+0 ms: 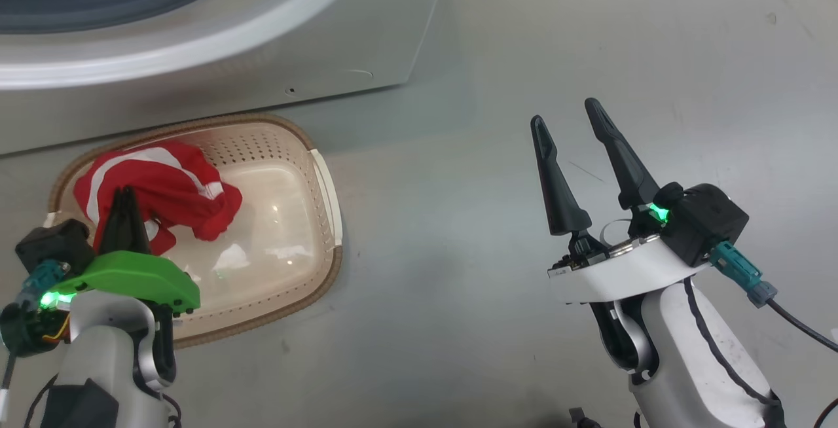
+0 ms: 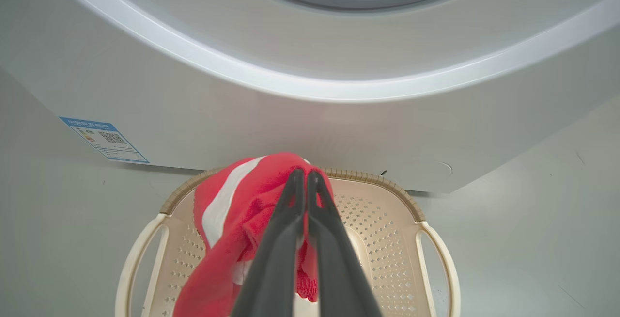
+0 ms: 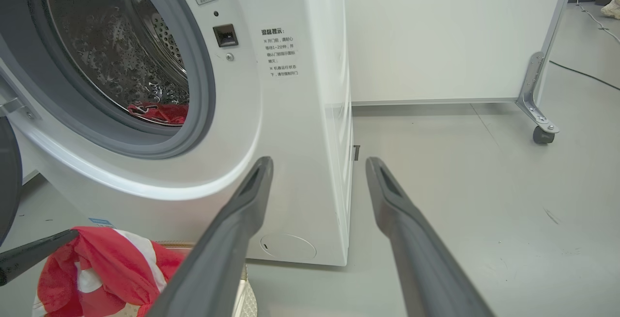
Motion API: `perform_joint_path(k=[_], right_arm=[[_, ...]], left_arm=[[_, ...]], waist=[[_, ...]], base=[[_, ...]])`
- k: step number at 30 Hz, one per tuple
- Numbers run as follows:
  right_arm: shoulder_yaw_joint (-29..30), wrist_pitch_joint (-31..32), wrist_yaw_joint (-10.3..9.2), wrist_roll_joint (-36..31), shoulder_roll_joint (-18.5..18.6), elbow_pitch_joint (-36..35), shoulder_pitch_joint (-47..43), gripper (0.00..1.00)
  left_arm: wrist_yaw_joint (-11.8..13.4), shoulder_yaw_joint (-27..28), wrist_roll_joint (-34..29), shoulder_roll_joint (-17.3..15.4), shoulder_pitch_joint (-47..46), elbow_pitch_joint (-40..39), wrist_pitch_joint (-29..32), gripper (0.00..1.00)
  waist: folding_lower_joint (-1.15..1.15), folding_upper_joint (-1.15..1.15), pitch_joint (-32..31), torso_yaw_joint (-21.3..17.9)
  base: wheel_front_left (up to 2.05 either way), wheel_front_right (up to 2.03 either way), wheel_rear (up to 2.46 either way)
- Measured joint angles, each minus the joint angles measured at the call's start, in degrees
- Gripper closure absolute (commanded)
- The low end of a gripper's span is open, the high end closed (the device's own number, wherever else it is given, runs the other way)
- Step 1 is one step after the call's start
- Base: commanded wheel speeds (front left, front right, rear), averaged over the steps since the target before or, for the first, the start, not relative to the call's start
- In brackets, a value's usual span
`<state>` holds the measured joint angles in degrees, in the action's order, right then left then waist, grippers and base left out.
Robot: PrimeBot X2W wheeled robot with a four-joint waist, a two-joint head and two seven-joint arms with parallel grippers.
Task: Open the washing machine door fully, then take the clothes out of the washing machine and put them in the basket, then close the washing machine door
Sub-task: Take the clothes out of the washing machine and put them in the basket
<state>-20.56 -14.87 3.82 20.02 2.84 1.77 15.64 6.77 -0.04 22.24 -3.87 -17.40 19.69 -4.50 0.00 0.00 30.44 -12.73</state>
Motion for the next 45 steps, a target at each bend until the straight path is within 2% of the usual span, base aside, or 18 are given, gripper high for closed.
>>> perform_joint_path(k=[10,13,24,26,27,28,29,40,45], right_arm=[[-1.2,0.0,0.0,1.2,0.0,-1.4,4.3,0.0],[-1.2,0.0,-0.01,1.2,0.0,-1.4,5.1,0.0],[-0.8,0.0,-0.52,1.2,0.0,-1.3,6.4,0.0],[-0.8,0.0,-0.52,1.2,0.0,-1.2,6.5,0.0],[-0.8,0.0,-0.52,1.2,0.0,-1.2,6.5,0.0],[-0.8,0.0,-0.52,1.2,0.0,-1.0,6.6,0.0],[-0.8,0.0,-0.51,1.2,0.0,-0.9,6.8,0.0],[-1.0,0.0,-0.43,1.1,0.0,0.9,7.5,0.0],[0.1,0.0,-0.43,1.0,0.0,2.3,7.5,0.0]], left_arm=[[0.0,2.0,2.1,-0.8,-5.7,8.3,1.5,1.0],[0.0,2.6,4.3,-0.6,-7.0,11.5,2.5,1.0],[-1.3,2.2,4.8,-0.8,-12.4,21.1,4.5,1.0],[-1.8,2.3,5.0,-0.9,-12.7,22.5,4.9,0.53],[-1.9,2.2,5.0,-0.8,-12.9,23.1,4.9,0.19],[-2.1,2.2,5.0,-0.8,-13.7,24.1,4.9,0.19],[-2.2,2.2,5.0,-0.8,-14.1,24.5,4.9,0.0],[-3.7,1.9,4.8,-1.0,-14.6,28.1,0.6,0.0],[-5.1,0.4,3.3,-1.0,-14.6,28.2,-3.2,0.0]], waist=[[0.0,0.0,7.1,-2.1],[0.0,0.0,8.7,-2.8],[0.0,0.0,12.0,-3.2],[0.0,0.0,12.0,-3.1],[0.01,0.0,12.1,-3.1],[0.0,0.0,12.1,-3.0],[0.01,0.0,12.0,-2.9],[0.01,0.0,10.1,-2.8],[0.0,0.0,8.2,-2.2]], base=[[0.0,0.0,0.0],[0.0,0.0,0.0],[0.0,0.0,0.0],[0.0,0.0,0.0],[0.0,0.0,0.0],[0.0,0.0,0.0],[0.0,0.0,0.0],[0.0,0.0,0.0],[0.0,0.0,0.0]])
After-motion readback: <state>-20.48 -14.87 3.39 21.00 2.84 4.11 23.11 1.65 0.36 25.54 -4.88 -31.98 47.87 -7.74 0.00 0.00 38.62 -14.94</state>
